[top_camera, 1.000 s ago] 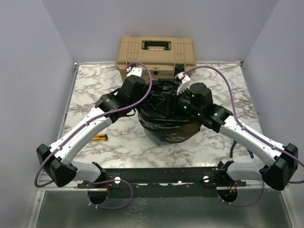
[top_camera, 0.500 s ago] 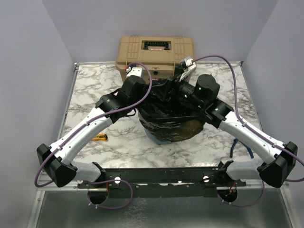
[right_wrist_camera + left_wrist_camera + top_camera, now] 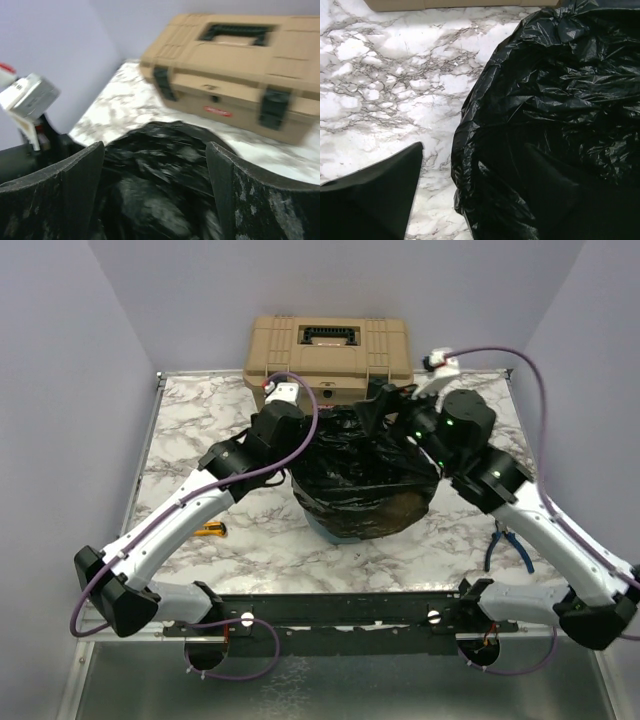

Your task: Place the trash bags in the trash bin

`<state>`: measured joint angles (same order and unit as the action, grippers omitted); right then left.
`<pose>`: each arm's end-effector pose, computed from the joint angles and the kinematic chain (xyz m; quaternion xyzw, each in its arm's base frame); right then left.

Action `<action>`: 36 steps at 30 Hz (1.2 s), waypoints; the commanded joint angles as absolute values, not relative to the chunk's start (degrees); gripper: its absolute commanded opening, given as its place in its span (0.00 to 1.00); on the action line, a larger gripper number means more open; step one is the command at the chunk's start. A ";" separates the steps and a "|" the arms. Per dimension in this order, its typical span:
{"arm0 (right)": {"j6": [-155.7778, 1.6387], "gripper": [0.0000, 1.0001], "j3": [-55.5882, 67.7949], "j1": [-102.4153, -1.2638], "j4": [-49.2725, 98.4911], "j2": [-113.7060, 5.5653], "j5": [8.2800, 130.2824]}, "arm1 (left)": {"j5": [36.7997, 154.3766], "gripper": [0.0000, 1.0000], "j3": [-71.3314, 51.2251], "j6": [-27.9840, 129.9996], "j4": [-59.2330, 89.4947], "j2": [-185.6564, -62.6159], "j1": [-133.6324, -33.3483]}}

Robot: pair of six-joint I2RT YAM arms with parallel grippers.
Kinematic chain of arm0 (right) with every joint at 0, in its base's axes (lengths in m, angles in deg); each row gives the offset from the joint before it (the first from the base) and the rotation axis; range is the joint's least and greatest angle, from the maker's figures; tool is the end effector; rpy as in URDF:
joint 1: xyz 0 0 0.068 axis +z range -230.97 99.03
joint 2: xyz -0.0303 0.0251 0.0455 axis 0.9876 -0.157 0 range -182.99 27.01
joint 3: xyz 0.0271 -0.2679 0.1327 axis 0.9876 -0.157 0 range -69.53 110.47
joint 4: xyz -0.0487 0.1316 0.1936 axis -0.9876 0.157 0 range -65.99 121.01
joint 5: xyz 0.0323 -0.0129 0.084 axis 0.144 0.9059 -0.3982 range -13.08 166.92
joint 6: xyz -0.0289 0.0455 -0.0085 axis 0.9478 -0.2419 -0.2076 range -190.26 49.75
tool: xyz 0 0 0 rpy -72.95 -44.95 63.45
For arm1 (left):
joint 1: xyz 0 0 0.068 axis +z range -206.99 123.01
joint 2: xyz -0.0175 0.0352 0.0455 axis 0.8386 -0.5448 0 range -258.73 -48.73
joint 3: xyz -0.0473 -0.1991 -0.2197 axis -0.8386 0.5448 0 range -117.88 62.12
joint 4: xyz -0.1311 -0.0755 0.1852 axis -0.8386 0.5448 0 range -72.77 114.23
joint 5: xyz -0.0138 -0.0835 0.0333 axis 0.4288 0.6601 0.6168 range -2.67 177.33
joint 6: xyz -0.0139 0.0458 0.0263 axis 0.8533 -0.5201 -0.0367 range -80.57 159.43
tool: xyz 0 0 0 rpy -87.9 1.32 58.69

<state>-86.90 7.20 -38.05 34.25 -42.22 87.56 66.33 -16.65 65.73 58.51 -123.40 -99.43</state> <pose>0.1787 0.1567 0.4698 -0.1016 0.7163 0.2830 0.6296 0.1897 -0.1557 0.4056 0.0434 0.8833 -0.1121 0.4532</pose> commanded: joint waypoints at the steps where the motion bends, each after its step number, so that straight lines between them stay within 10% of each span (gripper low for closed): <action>1: -85.92 0.88 10.48 -38.27 54.55 -31.07 108.72 | 68.24 0.89 -15.52 65.15 56.41 -119.18 -99.28; 12: -112.71 0.85 -2.99 -38.25 83.76 -8.44 114.94 | 66.89 0.99 -6.08 69.29 56.24 -104.56 -98.69; 36: -118.71 0.77 -25.95 -38.28 59.21 -2.63 89.03 | 75.76 0.91 -6.01 69.94 47.87 -111.90 -98.26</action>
